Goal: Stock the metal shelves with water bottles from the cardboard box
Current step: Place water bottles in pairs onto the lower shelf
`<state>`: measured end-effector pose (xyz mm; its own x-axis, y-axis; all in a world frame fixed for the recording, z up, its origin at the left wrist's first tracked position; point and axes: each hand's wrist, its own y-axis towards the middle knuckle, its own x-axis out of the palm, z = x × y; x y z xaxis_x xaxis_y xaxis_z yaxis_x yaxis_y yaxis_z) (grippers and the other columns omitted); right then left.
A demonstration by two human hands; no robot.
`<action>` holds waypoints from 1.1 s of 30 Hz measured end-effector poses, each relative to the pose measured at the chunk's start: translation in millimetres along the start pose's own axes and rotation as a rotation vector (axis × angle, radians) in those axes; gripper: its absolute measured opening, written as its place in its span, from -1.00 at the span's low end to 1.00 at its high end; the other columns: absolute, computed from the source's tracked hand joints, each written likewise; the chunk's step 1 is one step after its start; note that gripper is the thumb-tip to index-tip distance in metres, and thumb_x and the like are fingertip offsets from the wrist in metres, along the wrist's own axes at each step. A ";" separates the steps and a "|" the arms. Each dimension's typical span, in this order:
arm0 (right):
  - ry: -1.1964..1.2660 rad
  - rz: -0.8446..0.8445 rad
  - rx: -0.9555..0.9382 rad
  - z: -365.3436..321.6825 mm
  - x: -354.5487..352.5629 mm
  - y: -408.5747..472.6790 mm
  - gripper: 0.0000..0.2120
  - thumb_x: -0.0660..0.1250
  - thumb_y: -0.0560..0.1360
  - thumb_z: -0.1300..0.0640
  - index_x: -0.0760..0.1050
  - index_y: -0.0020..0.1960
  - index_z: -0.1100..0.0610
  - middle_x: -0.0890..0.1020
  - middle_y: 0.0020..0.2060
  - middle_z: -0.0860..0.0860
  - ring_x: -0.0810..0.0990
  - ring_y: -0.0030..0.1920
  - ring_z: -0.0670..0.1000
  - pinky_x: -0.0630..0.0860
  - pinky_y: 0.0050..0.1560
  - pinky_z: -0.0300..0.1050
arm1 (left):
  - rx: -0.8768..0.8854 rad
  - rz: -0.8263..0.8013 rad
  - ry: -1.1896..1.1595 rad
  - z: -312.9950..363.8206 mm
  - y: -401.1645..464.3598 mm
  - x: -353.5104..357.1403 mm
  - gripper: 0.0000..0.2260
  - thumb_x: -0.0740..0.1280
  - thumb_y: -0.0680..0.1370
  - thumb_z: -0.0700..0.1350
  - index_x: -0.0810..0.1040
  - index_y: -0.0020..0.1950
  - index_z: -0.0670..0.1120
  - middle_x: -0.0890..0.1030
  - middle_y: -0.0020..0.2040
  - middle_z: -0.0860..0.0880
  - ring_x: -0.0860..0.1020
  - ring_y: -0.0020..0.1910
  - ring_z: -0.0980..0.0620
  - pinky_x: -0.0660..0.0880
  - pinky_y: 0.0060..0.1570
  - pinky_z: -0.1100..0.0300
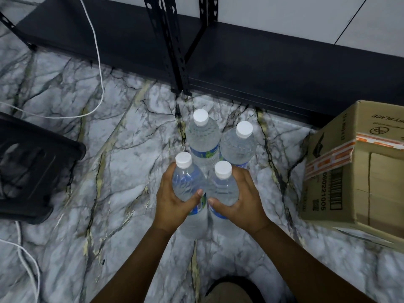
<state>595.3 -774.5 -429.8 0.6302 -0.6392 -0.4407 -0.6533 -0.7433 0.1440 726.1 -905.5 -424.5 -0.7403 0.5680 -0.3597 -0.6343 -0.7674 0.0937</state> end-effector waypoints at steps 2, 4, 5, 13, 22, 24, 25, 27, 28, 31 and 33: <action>0.011 -0.015 0.047 2.3 0.8 -5.4 -0.25 0.44 0.31 -0.23 0.29 0.41 -0.05 0.44 0.22 0.01 0.40 0.24 -0.24 0.34 0.20 -0.47 | -0.022 -0.007 -0.031 0.0 -8.5 1.2 -0.27 0.55 0.34 -0.19 0.24 0.38 0.11 0.39 0.28 0.22 0.37 0.25 0.49 0.32 0.12 0.58; 0.034 -0.023 0.085 3.6 1.3 -9.6 -0.23 0.46 0.30 -0.22 0.25 0.43 -0.11 0.42 0.23 -0.03 0.38 0.27 -0.27 0.37 0.20 -0.43 | -0.048 -0.029 -0.070 -2.0 -10.0 2.1 -0.28 0.54 0.33 -0.15 0.28 0.40 0.07 0.42 0.31 0.16 0.38 0.30 0.40 0.36 0.18 0.50; 0.053 -0.026 0.097 2.5 1.3 -9.5 -0.23 0.46 0.30 -0.21 0.24 0.42 -0.15 0.40 0.24 -0.05 0.36 0.29 -0.29 0.36 0.22 -0.44 | -0.066 -0.047 -0.085 -2.5 -8.6 2.3 -0.27 0.55 0.34 -0.10 0.29 0.43 0.05 0.44 0.34 0.12 0.39 0.35 0.31 0.39 0.23 0.40; 0.032 -0.176 0.060 12.1 -19.4 3.3 -0.10 0.58 0.23 -0.18 0.14 0.42 -0.26 0.27 0.29 -0.33 0.29 0.32 -0.36 0.29 0.27 -0.46 | -0.074 -0.096 -0.071 -9.1 3.8 -3.1 -0.28 0.52 0.33 0.09 0.25 0.38 0.39 0.44 0.36 0.24 0.43 0.36 0.15 0.46 0.31 0.01; 0.027 -0.020 0.058 14.5 1.1 -6.0 -0.19 0.47 0.29 -0.18 0.22 0.43 -0.04 0.42 0.30 0.00 0.41 0.32 -0.10 0.36 0.28 -0.34 | -0.010 -0.058 -0.001 -8.5 3.5 1.0 -0.30 0.47 0.36 0.10 0.23 0.43 0.25 0.31 0.46 0.20 0.31 0.44 0.19 0.31 0.35 0.36; -0.012 0.013 0.101 10.3 3.1 -7.9 -0.19 0.46 0.29 -0.20 0.22 0.44 -0.05 0.43 0.29 -0.03 0.41 0.30 -0.15 0.36 0.23 -0.39 | -0.051 -0.073 -0.029 -4.1 1.4 1.1 -0.33 0.49 0.37 0.04 0.25 0.39 0.26 0.42 0.33 0.32 0.41 0.33 0.31 0.40 0.26 0.35; -0.034 0.020 0.137 7.0 2.2 -9.1 -0.19 0.45 0.28 -0.21 0.22 0.45 -0.06 0.43 0.28 -0.04 0.40 0.27 -0.18 0.37 0.19 -0.37 | -0.068 -0.079 -0.005 -0.5 1.0 1.3 -0.34 0.48 0.37 0.05 0.25 0.38 0.28 0.43 0.31 0.30 0.42 0.32 0.29 0.42 0.26 0.30; -0.076 0.016 0.183 1.0 -3.0 -13.4 -0.18 0.45 0.27 -0.20 0.26 0.45 0.00 0.44 0.27 -0.03 0.38 0.23 -0.22 0.41 0.15 -0.27 | -0.100 -0.103 0.035 8.4 -2.6 2.4 -0.34 0.45 0.36 0.09 0.24 0.39 0.31 0.44 0.32 0.23 0.42 0.34 0.25 0.41 0.29 0.24; -0.089 0.006 0.189 -2.1 -7.8 -15.9 -0.18 0.46 0.27 -0.18 0.28 0.45 0.03 0.45 0.26 -0.01 0.38 0.22 -0.20 0.43 0.14 -0.22 | -0.109 -0.113 0.048 13.3 -6.2 2.6 -0.35 0.44 0.36 0.11 0.25 0.38 0.31 0.44 0.30 0.22 0.41 0.32 0.29 0.39 0.28 0.31; -0.111 -0.015 0.194 -10.7 -28.6 -19.7 -0.18 0.47 0.27 -0.14 0.30 0.44 0.06 0.45 0.25 0.01 0.43 0.21 -0.12 0.45 0.13 -0.16 | -0.134 -0.133 0.076 31.5 -15.9 3.2 -0.39 0.43 0.33 0.11 0.28 0.33 0.30 0.45 0.21 0.23 0.43 0.20 0.39 0.36 0.13 0.51; -0.099 -0.015 0.208 -16.4 -43.3 -20.2 -0.18 0.52 0.28 -0.09 0.29 0.45 0.07 0.45 0.26 0.02 0.45 0.24 -0.07 0.41 0.15 -0.21 | -0.141 -0.128 0.080 43.4 -20.5 3.3 -0.40 0.43 0.33 0.12 0.29 0.32 0.30 0.46 0.17 0.22 0.45 0.17 0.38 0.37 0.10 0.51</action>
<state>588.1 -735.0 -399.1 0.6031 -0.5978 -0.5281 -0.7226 -0.6898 -0.0443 727.0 -875.0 -387.3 -0.6321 0.6423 -0.4335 -0.6802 -0.7279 -0.0868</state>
